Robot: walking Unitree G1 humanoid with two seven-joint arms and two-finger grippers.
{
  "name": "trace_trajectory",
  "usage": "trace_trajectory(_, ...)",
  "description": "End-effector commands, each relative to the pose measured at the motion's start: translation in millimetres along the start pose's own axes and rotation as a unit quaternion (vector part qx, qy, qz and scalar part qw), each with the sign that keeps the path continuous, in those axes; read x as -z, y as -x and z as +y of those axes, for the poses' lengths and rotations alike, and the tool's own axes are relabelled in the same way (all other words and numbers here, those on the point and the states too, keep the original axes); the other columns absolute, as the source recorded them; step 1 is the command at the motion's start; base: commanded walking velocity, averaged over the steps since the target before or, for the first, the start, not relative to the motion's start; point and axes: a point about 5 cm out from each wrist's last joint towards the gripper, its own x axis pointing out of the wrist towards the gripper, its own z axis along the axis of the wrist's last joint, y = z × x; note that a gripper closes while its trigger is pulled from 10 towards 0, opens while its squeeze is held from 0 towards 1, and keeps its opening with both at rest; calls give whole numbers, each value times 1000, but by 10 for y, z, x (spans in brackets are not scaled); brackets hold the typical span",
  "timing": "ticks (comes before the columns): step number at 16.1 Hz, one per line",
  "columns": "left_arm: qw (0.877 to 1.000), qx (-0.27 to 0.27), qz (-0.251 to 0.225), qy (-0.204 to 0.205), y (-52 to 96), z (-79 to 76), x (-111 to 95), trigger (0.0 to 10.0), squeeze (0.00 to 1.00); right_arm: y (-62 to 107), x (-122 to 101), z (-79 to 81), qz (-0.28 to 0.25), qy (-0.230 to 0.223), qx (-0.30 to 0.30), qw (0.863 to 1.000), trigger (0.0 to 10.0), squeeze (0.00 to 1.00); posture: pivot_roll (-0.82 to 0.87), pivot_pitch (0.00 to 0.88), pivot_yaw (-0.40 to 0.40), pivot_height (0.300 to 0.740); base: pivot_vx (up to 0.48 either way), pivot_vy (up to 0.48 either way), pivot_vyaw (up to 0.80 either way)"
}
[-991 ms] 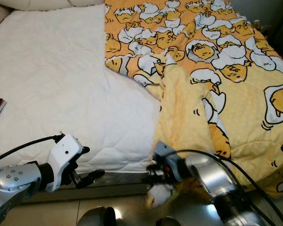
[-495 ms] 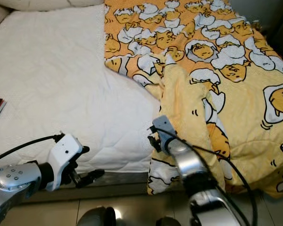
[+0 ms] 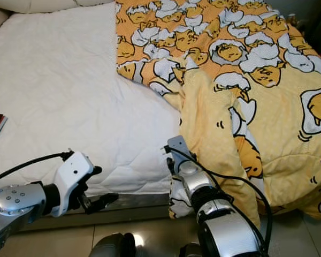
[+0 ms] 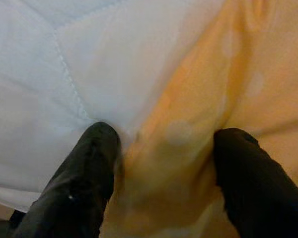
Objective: Clean up the room
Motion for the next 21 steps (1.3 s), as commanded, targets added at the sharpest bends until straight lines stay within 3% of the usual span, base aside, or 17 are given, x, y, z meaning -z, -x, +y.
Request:
trace_trajectory(1,1000,2,4,-8,22,-7,-11,10000,0,-5,32,53,10,-12,-9,1000,0,0,138,152,105,740,0,0,0)
trace_trajectory(14,1000,3,3,-4,1,-13,-10,10000,0,-10,122,-77,19,-20,-25,999,0,0,130,146,99,740,0,0,0)
trace_trajectory(16,1000,2,2,-4,0,-14,-11,10000,0,-8,128,-81,14,-24,-42,999,0,0,130,147,99,740,0,0,0)
trace_trajectory(17,1000,2,2,-4,-1,-16,-11,10000,0,1,125,-15,1,-22,-94,995,0,0,130,146,97,740,0,0,0)
trace_trajectory(18,1000,1,2,-3,0,-21,-9,10000,0,48,160,132,-20,-1,-210,977,0,0,128,144,93,740,0,0,0)
trace_trajectory(19,1000,1,2,-3,4,-25,-6,10000,0,141,235,246,-35,12,-332,942,0,0,126,143,91,740,0,0,0)
trace_trajectory(21,1000,1,2,-2,7,-30,-2,10000,0,303,358,290,-47,35,-443,894,0,0,125,142,91,740,0,0,0)
